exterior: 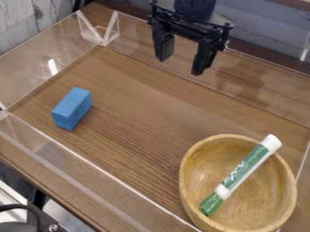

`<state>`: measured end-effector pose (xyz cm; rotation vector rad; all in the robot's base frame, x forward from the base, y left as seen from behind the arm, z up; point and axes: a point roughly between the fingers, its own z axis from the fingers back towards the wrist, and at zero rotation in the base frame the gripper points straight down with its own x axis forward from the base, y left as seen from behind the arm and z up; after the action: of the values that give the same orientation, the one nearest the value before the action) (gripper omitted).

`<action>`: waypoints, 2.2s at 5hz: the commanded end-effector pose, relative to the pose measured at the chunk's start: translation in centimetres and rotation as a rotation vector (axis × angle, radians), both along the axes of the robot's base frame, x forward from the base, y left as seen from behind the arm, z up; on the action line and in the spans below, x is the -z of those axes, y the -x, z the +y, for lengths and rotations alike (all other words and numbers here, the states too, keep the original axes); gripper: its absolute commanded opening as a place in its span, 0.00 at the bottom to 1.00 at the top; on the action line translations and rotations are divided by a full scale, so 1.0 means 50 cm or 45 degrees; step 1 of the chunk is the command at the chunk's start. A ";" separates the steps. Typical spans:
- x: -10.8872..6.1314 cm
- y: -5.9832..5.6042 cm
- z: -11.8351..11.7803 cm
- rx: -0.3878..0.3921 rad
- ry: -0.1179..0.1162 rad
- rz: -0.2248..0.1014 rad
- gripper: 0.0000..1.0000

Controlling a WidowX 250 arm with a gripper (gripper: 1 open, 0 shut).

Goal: Remove the green marker from inside the brown bowl and put it on the table

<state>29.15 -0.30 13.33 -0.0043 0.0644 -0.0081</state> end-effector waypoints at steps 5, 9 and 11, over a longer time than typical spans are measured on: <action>0.019 -0.033 0.075 0.031 0.002 -0.153 1.00; 0.033 -0.057 0.086 0.046 -0.009 -0.271 1.00; 0.041 -0.065 0.090 0.030 -0.014 -0.313 1.00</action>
<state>31.93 3.84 10.14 0.0022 -0.1394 -0.0393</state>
